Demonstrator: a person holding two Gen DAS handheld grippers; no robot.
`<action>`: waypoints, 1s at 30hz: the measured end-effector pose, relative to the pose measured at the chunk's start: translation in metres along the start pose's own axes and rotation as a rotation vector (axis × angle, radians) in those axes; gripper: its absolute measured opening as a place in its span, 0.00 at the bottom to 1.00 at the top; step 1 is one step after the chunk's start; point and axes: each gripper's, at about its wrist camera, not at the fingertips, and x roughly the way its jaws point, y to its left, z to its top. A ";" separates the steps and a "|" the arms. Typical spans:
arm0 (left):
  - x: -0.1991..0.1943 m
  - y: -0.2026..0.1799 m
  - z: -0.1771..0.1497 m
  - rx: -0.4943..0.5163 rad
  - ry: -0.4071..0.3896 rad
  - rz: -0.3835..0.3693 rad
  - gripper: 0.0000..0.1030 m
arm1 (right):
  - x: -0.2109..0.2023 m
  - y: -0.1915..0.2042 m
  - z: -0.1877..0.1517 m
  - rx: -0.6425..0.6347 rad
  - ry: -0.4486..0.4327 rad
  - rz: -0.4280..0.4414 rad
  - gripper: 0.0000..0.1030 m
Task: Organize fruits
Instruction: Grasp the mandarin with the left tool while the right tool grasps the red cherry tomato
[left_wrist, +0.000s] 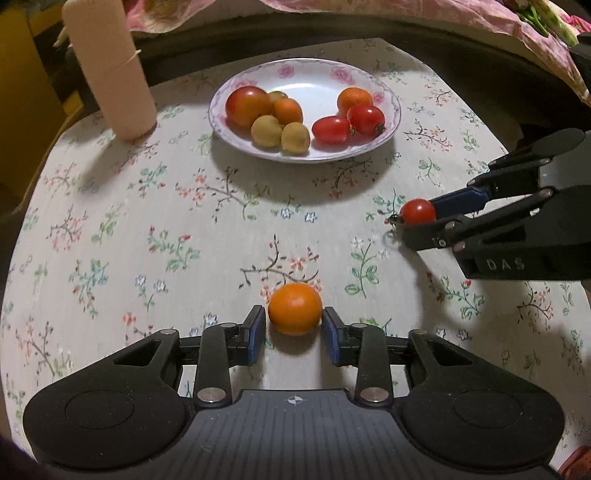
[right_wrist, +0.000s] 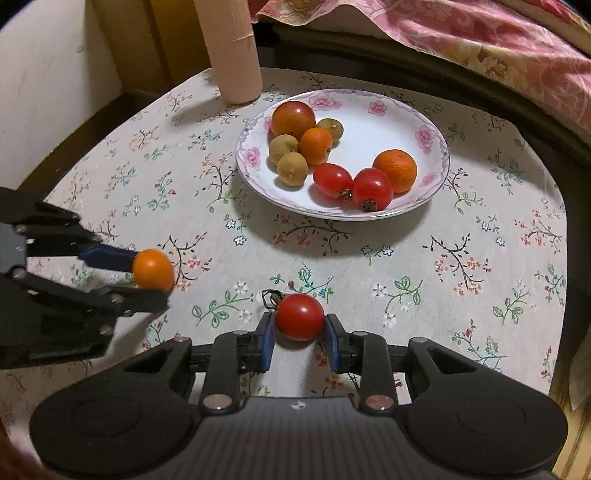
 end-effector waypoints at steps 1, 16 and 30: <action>0.000 0.000 -0.001 0.000 -0.001 0.000 0.42 | 0.000 0.001 0.000 0.000 -0.001 -0.001 0.30; 0.004 0.006 -0.003 0.002 -0.017 -0.001 0.65 | 0.001 0.002 0.000 -0.022 -0.008 0.020 0.41; 0.009 0.005 0.002 -0.014 -0.023 -0.010 0.65 | 0.004 -0.002 0.004 -0.005 -0.013 0.027 0.42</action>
